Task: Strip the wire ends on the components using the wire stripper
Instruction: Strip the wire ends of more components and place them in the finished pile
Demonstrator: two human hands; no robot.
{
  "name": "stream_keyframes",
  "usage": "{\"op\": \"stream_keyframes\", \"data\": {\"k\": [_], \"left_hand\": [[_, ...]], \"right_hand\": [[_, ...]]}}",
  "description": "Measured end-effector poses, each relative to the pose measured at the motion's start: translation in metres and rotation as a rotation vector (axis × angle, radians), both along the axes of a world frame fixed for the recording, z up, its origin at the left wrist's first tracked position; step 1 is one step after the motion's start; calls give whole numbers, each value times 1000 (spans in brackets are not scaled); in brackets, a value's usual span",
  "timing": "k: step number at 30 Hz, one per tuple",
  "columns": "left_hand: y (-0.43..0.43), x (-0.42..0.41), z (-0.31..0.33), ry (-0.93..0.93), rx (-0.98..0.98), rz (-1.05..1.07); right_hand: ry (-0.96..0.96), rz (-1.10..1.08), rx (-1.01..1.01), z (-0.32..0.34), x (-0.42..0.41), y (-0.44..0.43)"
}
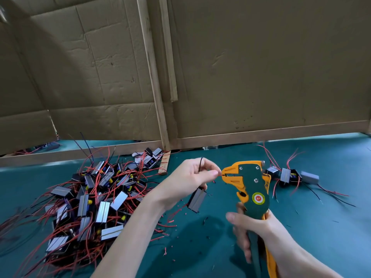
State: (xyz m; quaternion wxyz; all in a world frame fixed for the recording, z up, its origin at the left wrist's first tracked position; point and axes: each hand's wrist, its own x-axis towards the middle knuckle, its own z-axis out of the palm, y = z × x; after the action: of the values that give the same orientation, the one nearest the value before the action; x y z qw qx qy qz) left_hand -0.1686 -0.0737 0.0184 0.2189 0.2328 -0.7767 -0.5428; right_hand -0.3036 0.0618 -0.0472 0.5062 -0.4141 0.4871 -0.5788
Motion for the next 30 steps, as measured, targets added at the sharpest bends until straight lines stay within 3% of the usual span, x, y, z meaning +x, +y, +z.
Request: {"op": "stream_keyframes", "data": {"k": [2, 4, 8, 11, 14, 20, 30], "left_hand": [[1, -5, -1, 106, 308, 14], [0, -7, -3, 199, 428, 43], [-7, -6, -9, 134, 193, 142], [-6, -4, -12, 15, -23, 124], [-3, -6, -14, 46, -140, 93], [1, -8, -8, 213, -121, 119], [1, -8, -7, 162, -76, 144]], "right_hand": [[-105, 66, 25, 1, -2, -1], [-294, 130, 53, 3, -8, -3], [-374, 127, 18, 3, -17, -7], [-356, 121, 4, 3, -22, -8], [-293, 138, 3, 4, -24, -8], [-260, 218, -19, 3, -26, -4], [-211, 268, -38, 3, -26, -7]]}}
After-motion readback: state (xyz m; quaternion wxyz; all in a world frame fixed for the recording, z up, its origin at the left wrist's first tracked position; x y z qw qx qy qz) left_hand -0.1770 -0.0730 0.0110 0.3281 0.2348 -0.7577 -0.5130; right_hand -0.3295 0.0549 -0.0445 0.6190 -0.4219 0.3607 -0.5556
